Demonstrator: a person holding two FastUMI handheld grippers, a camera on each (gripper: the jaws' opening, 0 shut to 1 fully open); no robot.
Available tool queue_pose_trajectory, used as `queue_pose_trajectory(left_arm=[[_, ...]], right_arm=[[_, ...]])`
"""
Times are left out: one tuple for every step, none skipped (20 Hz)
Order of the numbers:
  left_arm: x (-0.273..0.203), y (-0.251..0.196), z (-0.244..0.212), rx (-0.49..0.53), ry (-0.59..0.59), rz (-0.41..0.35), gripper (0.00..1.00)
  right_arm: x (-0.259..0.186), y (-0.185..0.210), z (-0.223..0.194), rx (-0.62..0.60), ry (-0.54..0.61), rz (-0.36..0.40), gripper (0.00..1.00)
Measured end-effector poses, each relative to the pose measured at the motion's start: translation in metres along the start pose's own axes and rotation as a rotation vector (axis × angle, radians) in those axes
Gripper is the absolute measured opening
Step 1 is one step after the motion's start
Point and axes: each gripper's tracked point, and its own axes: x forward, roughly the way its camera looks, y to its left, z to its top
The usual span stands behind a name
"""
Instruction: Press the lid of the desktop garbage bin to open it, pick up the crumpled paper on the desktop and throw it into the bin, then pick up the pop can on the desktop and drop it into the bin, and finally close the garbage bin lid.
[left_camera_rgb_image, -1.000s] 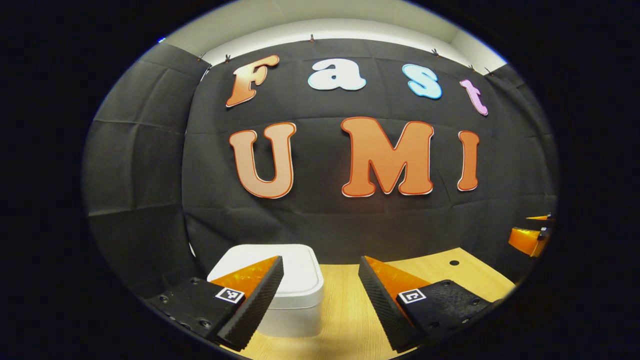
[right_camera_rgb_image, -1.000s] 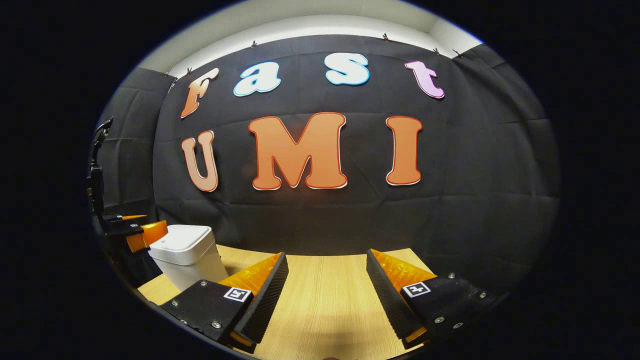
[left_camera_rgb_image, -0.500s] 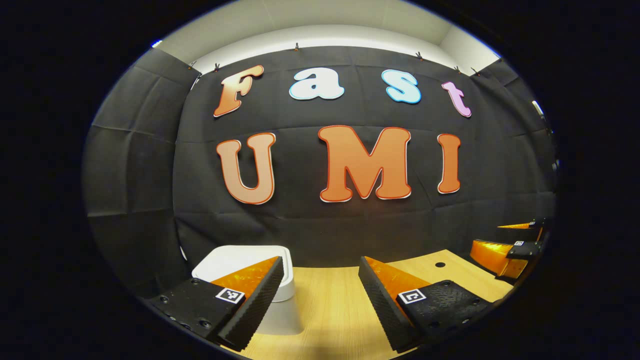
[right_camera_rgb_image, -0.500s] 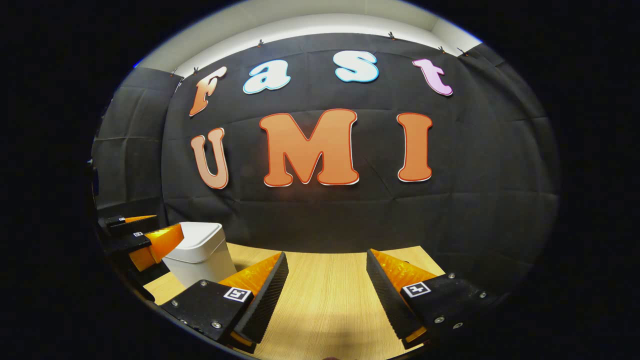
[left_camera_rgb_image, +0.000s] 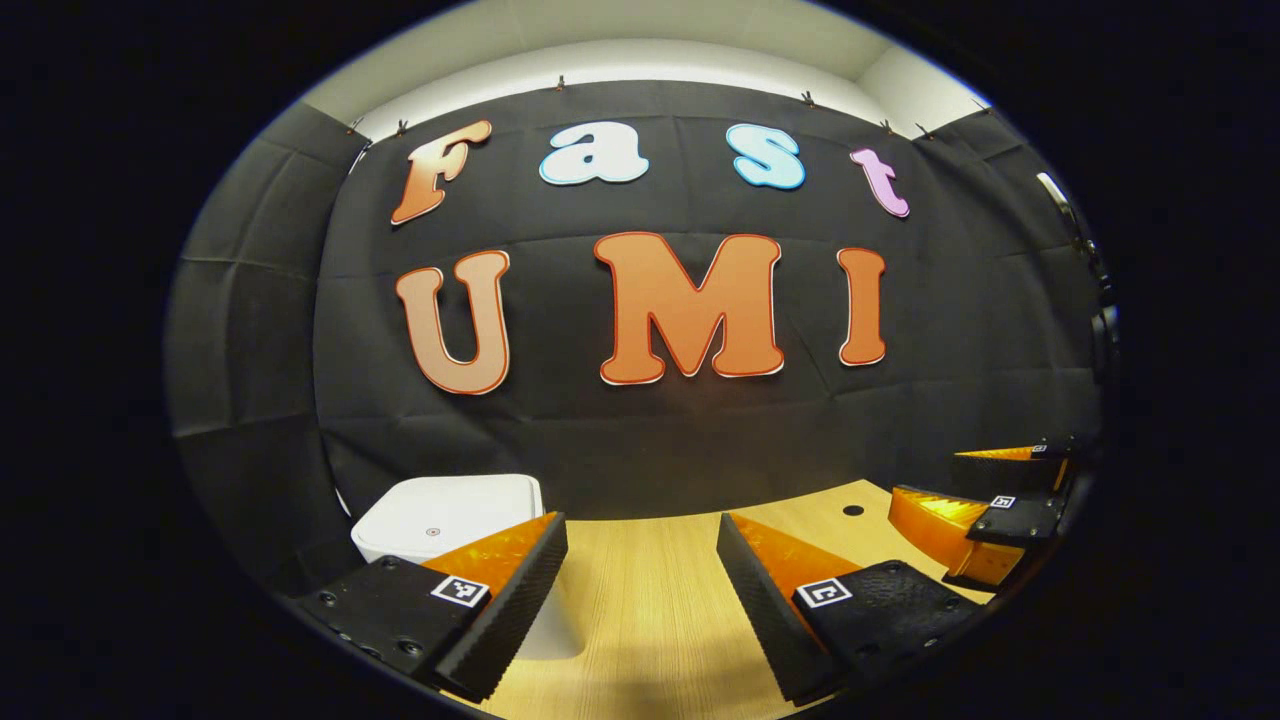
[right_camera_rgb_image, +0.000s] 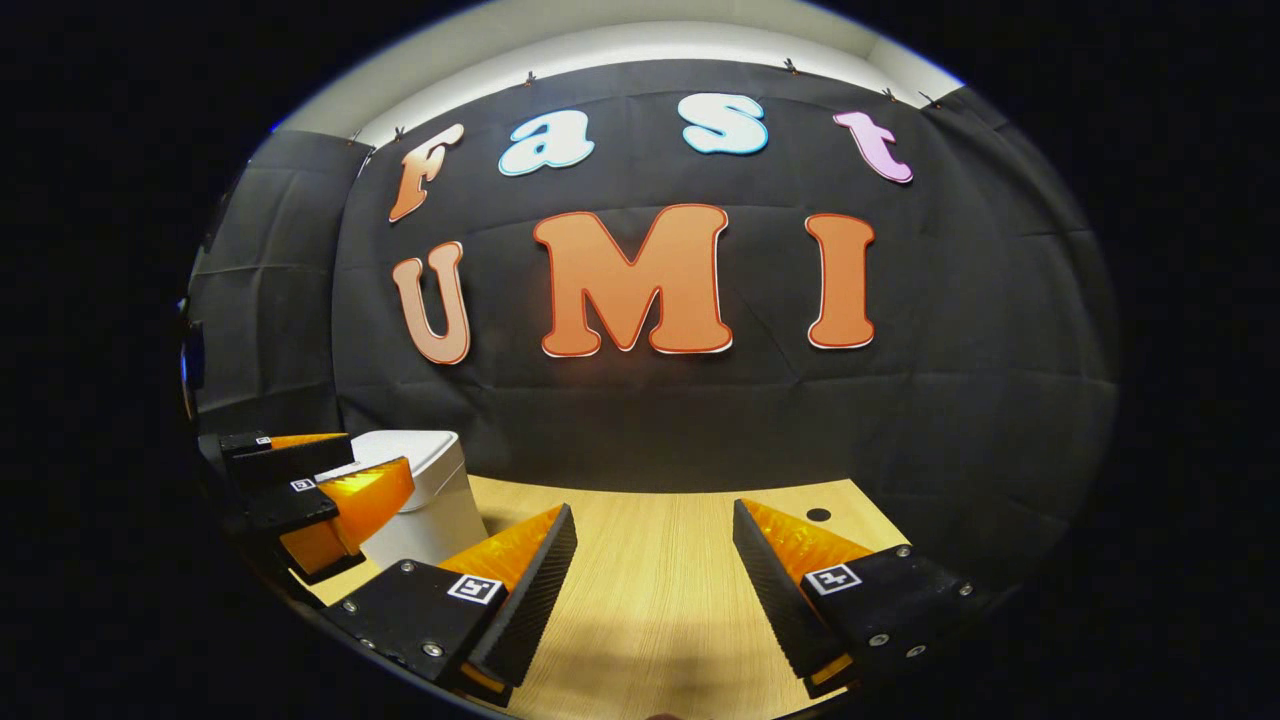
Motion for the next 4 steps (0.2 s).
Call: queue_pose_trajectory(left_arm=[[-0.0003,0.0001,0.0005,0.000,-0.001,-0.003,0.97],[-0.0003,0.0006,0.0002,-0.001,-0.001,-0.001,0.97],[0.0001,0.0019,0.0012,-0.003,-0.003,-0.002,0.97],[0.0000,0.0025,-0.0001,-0.004,-0.003,0.001,0.95]], right_arm=[[0.0001,0.0001,0.0012,0.000,-0.005,-0.003,0.94],[0.0001,-0.0003,0.0016,0.000,-0.006,-0.006,0.94],[0.0002,-0.0004,0.0021,0.000,-0.009,-0.010,0.94],[0.0003,-0.0009,0.0025,-0.001,-0.010,-0.013,0.94]])
